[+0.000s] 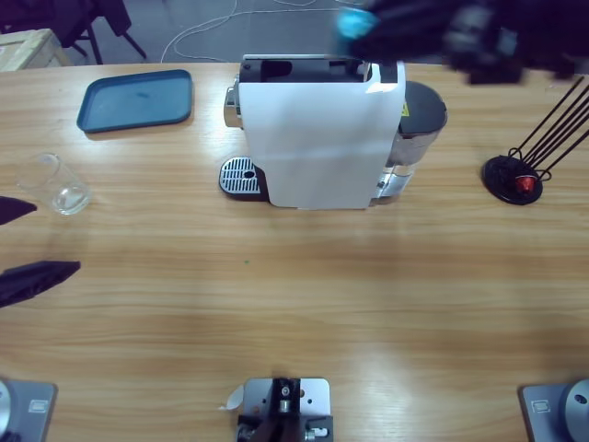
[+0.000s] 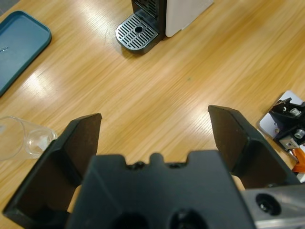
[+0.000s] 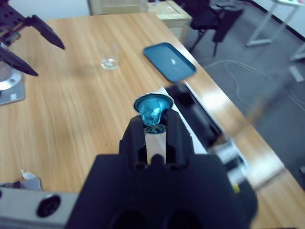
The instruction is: Pour coffee
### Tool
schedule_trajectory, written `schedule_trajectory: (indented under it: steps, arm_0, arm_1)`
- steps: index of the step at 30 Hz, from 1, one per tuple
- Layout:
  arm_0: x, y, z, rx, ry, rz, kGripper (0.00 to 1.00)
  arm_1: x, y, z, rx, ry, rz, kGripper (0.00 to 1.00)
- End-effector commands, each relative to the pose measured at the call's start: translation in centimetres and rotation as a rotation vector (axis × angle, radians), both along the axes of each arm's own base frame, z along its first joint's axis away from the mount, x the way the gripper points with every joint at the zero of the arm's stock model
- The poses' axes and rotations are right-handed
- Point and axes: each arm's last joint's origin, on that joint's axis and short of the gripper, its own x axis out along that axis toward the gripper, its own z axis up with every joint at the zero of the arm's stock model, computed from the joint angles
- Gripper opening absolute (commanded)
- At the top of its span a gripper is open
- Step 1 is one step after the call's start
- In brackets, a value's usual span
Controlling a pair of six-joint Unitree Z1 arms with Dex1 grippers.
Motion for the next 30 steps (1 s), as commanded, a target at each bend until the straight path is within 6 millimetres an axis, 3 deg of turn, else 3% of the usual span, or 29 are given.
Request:
schedule_trajectory:
  steps: [1, 4, 15, 30]
  arm_0:
    - [-0.5, 1.4, -0.7, -0.024, -0.017, 0.026, 0.968]
    - [-0.6, 1.7, -1.0, -0.022, -0.016, 0.026, 0.968]
    - [-0.9, 2.3, -0.9, -0.046, -0.027, 0.029, 0.968]
    - [-1.0, 2.7, -1.0, -0.056, -0.046, 0.045, 0.965]
  arm_1:
    - [5.1, 7.0, -2.4, -0.152, 0.038, 0.102, 0.000]
    - [6.5, 8.0, -3.3, -0.205, 0.014, 0.038, 0.000]
    - [8.7, 8.2, -4.9, -0.270, -0.041, -0.094, 0.000]
    - [9.5, 8.1, -7.1, -0.326, -0.013, -0.117, 0.000]
